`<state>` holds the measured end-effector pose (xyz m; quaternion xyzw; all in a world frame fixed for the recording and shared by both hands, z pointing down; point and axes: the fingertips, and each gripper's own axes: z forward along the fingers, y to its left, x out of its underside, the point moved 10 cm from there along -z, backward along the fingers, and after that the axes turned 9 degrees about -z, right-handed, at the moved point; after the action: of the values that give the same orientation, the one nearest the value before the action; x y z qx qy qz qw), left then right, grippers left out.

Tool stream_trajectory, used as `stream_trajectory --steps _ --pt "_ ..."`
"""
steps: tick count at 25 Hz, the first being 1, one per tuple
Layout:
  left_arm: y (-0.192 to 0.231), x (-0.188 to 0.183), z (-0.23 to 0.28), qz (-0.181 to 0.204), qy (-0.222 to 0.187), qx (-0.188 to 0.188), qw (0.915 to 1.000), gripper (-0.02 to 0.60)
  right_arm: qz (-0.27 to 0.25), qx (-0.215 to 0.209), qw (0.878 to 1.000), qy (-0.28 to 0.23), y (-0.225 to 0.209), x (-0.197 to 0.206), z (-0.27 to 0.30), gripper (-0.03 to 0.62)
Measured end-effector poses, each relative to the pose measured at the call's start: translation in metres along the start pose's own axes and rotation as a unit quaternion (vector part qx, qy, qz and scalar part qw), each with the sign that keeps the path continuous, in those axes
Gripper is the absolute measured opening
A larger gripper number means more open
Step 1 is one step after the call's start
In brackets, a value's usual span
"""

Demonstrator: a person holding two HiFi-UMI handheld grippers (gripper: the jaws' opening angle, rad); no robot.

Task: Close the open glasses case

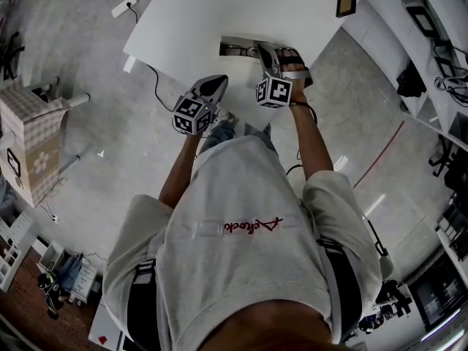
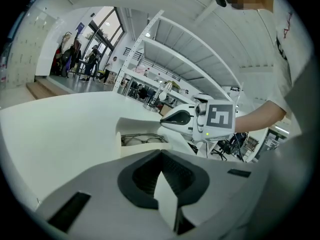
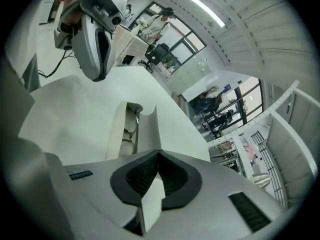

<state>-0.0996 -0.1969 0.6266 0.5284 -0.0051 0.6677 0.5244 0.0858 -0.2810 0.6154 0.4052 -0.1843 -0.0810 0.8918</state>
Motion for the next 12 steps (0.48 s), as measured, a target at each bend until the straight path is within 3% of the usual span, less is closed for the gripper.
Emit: stream_trajectory --steps 4,6,11,12 --pt "0.000 0.000 0.000 -0.003 -0.003 0.004 1.0000 0.027 0.039 -0.016 0.999 0.002 -0.002 0.002 0.003 0.013" --pt "0.000 0.000 0.002 -0.004 -0.004 0.006 1.0000 0.028 0.064 -0.033 0.997 0.010 -0.003 0.005 0.008 0.191" --pt "0.001 -0.001 0.000 -0.003 -0.005 0.006 1.0000 0.026 0.051 -0.038 0.998 0.028 -0.005 0.009 0.015 0.193" --pt "0.001 -0.002 0.000 -0.004 -0.005 0.006 1.0000 0.028 0.047 -0.034 0.998 0.028 -0.006 0.009 0.016 0.157"
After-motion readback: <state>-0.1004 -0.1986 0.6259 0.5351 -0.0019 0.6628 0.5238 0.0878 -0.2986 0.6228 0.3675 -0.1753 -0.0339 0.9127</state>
